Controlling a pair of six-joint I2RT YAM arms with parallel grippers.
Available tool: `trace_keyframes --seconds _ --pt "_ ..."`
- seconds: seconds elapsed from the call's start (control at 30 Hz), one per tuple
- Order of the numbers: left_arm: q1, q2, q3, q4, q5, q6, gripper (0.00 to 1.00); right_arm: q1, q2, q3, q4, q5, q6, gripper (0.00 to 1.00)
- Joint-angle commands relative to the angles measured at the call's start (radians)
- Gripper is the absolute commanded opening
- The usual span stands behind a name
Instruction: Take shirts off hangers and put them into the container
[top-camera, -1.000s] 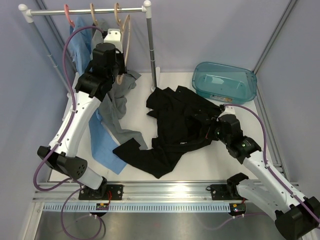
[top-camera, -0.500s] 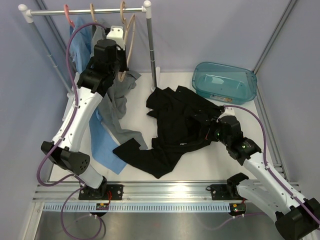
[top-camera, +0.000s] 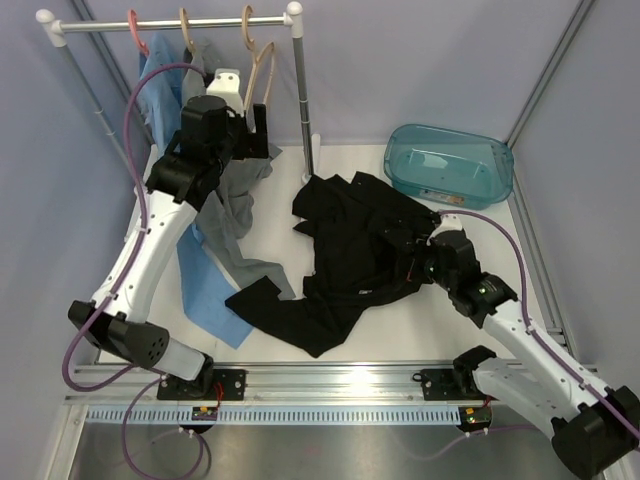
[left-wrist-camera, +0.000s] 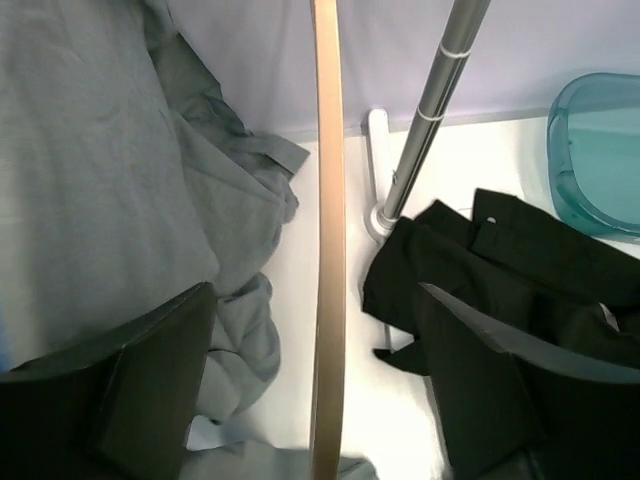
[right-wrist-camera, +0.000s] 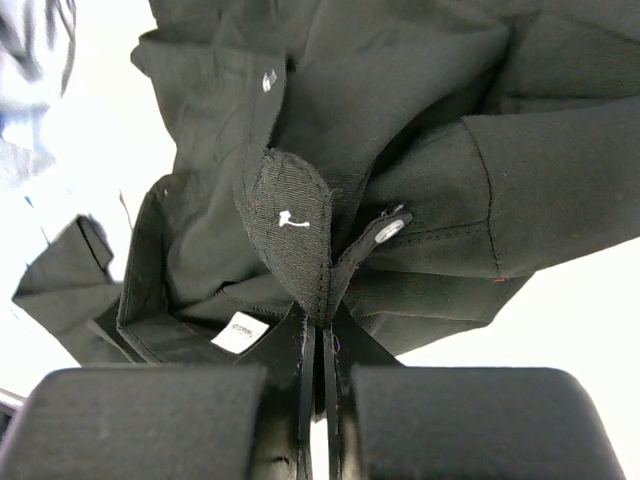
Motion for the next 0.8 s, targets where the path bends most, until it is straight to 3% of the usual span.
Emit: trace_keyframes --seconds 0.0,0.3,0.4,0.47,0.57,0.6,0.63,0.77 --pt "0.005 -0.135 -0.009 0.036 0.007 -0.005 0.99 0.058 0.07 0.067 0.056 -0.003 -0.032 0.0" --pt "0.005 -0.466 -0.253 0.04 -0.004 -0.04 0.99 0.201 0.418 0.198 0.107 0.064 -0.057 0.03" --pt "0.005 -0.566 -0.397 0.065 -0.004 -0.061 0.99 0.253 0.55 0.247 0.107 0.087 -0.052 0.12" --pt "0.005 -0.611 -0.48 0.131 0.004 -0.071 0.99 0.285 0.607 0.288 0.085 0.104 -0.035 0.27" --pt "0.005 -0.678 -0.604 0.191 0.013 -0.064 0.99 0.311 0.672 0.311 0.082 0.127 0.011 0.66" --pt "0.005 -0.69 -0.623 0.197 0.009 -0.06 0.99 0.314 0.687 0.315 0.082 0.147 0.026 0.89" --pt "0.005 -0.712 -0.653 0.213 0.001 -0.049 0.99 0.316 0.692 0.318 0.075 0.161 0.06 0.99" --pt "0.005 -0.75 -0.712 0.242 -0.065 -0.015 0.99 0.33 0.75 0.362 0.03 0.25 0.156 0.99"
